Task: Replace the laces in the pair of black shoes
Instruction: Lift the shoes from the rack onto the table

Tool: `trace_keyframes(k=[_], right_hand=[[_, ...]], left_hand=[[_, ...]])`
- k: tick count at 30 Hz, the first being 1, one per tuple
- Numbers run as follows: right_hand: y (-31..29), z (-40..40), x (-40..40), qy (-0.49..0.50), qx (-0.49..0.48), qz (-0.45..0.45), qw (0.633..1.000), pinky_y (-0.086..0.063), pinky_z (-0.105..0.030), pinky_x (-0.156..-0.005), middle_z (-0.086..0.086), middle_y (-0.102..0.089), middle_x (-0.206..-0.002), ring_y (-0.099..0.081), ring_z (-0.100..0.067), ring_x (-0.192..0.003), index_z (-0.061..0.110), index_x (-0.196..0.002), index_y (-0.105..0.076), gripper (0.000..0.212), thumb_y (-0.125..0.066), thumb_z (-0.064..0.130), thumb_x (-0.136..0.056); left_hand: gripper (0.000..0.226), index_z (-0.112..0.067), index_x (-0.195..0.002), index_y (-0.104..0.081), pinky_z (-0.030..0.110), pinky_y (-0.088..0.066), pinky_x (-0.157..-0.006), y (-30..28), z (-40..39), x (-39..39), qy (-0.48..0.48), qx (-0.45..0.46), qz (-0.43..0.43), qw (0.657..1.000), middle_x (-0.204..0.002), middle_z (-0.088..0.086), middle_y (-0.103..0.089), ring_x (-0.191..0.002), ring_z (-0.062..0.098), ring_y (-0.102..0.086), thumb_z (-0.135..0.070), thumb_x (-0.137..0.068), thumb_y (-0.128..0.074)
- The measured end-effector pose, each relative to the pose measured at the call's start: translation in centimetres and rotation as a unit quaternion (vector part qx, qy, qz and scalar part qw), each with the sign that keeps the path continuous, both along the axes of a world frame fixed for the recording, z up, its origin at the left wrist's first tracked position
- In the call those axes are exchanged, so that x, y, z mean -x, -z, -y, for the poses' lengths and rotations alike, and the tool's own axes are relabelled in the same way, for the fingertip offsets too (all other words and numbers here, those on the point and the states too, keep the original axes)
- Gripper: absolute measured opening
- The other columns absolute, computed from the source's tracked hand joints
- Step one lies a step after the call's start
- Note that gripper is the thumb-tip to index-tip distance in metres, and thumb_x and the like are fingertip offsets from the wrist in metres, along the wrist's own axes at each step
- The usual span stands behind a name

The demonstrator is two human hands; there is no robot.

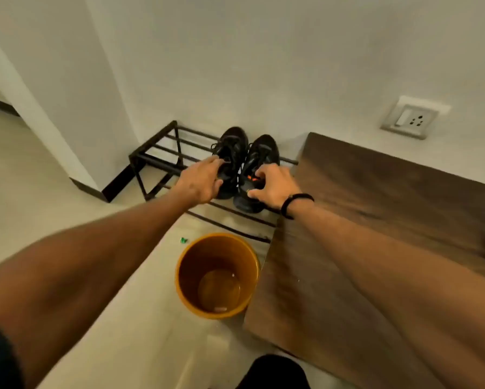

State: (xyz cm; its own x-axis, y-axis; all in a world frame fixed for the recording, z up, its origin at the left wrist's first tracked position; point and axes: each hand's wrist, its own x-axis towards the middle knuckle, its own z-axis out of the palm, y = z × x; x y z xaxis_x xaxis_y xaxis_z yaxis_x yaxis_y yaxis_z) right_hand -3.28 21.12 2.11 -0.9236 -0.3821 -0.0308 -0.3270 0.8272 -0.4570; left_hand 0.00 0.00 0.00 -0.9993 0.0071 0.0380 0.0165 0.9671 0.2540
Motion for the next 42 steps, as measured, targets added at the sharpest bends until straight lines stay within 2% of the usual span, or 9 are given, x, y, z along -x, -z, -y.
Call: trace_keyframes(k=[4,7,11,13,19,24,34,39,42], right_hand=[[1.3,1.9,1.5,-0.003,-0.060,0.016,0.998,-0.058,-0.044,-0.085,-0.004,-0.063,-0.112,-0.061,-0.025,-0.100,0.019,-0.116,-0.064,0.047,-0.085,0.038,-0.079],[2.4,3.1,2.4,-0.006,-0.083,0.033,0.996,-0.059,-0.045,-0.084,-0.009,-0.065,-0.115,-0.065,-0.029,-0.099,0.020,-0.119,-0.063,0.048,-0.083,0.039,-0.079],[3.0,3.8,3.3,0.005,-0.118,0.056,0.991,-0.056,-0.048,-0.094,-0.016,-0.057,-0.126,-0.062,-0.038,-0.111,0.013,-0.130,-0.056,0.048,-0.075,0.030,-0.089],[3.7,4.0,3.4,0.000,-0.124,0.048,0.991,-0.056,-0.050,-0.093,-0.017,-0.061,-0.124,-0.063,-0.039,-0.111,0.011,-0.126,-0.057,0.039,-0.071,0.025,-0.092],[2.6,2.9,2.7,-0.022,-0.087,-0.004,0.996,-0.056,-0.046,-0.086,-0.013,-0.067,-0.109,-0.065,-0.036,-0.103,0.011,-0.109,-0.063,0.018,-0.069,0.020,-0.094],[-1.2,0.8,0.6,-0.064,-0.075,-0.058,0.993,-0.050,-0.043,-0.083,-0.010,-0.064,-0.111,-0.062,-0.033,-0.104,0.011,-0.112,-0.060,0.018,-0.067,0.019,-0.097],[-10.8,-10.5,-10.4,-0.064,-0.064,-0.126,0.988,-0.050,-0.043,-0.081,-0.001,-0.058,-0.107,-0.059,-0.026,-0.095,0.017,-0.110,-0.053,0.016,-0.062,0.027,-0.101],[-11.5,-18.6,-18.8,-0.035,-0.093,-0.129,0.987,-0.047,-0.038,-0.078,-0.002,-0.057,-0.112,-0.059,-0.026,-0.099,0.017,-0.118,-0.052,0.021,-0.060,0.028,-0.102],[-11.3,-22.6,-23.4,-0.014,-0.110,-0.122,0.986,-0.044,-0.034,-0.077,-0.002,-0.059,-0.114,-0.060,-0.026,-0.101,0.017,-0.118,-0.053,0.021,-0.060,0.028,-0.101]], left_hand=[[0.061,-0.017,-0.156,-0.037,0.046,-0.042,-0.114,-0.2,1.0,2.2,0.031,0.029,0.067,0.997,-0.153,0.011,-0.049,-0.140,0.030,-0.047,-0.031,-0.102,-0.059],[0.057,-0.017,-0.153,-0.043,0.046,-0.045,-0.110,0.4,0.7,3.2,0.033,0.040,0.064,0.997,-0.146,0.012,-0.052,-0.133,0.031,-0.052,-0.031,-0.100,-0.061],[0.043,-0.015,-0.135,-0.062,0.044,-0.051,-0.102,0.7,-0.1,5.0,0.006,0.030,0.078,0.997,-0.133,0.012,-0.057,-0.118,0.033,-0.060,-0.027,-0.095,-0.069],[0.037,-0.014,-0.131,-0.065,0.044,-0.054,-0.098,1.3,-0.7,5.3,-0.023,0.009,0.094,0.995,-0.127,0.014,-0.064,-0.114,0.035,-0.064,-0.025,-0.096,-0.068],[0.024,-0.019,-0.119,-0.070,0.042,-0.059,-0.088,1.1,-0.9,4.3,-0.064,-0.065,0.034,0.995,-0.107,0.009,-0.071,-0.096,0.027,-0.068,-0.015,-0.095,-0.065],[0.028,-0.018,-0.124,-0.071,0.042,-0.056,-0.098,-3.3,-1.5,1.7,-0.040,-0.087,-0.023,0.995,-0.113,0.005,-0.073,-0.107,0.025,-0.068,-0.017,-0.096,-0.067],[0.021,-0.020,-0.116,-0.073,0.042,-0.054,-0.096,-13.4,-10.9,-8.2,0.078,-0.066,-0.130,0.986,-0.110,0.001,-0.072,-0.107,0.023,-0.066,-0.021,-0.096,-0.067],[0.026,-0.024,-0.121,-0.072,0.045,-0.054,-0.096,-13.4,-18.4,-13.9,0.135,-0.068,-0.134,0.979,-0.112,0.001,-0.071,-0.107,0.025,-0.066,-0.027,-0.096,-0.066],[0.012,-0.027,-0.104,-0.072,0.044,-0.056,-0.089,-12.5,-22.6,-17.5,0.175,-0.080,-0.117,0.974,-0.100,-0.003,-0.070,-0.098,0.022,-0.067,-0.028,-0.095,-0.065]])
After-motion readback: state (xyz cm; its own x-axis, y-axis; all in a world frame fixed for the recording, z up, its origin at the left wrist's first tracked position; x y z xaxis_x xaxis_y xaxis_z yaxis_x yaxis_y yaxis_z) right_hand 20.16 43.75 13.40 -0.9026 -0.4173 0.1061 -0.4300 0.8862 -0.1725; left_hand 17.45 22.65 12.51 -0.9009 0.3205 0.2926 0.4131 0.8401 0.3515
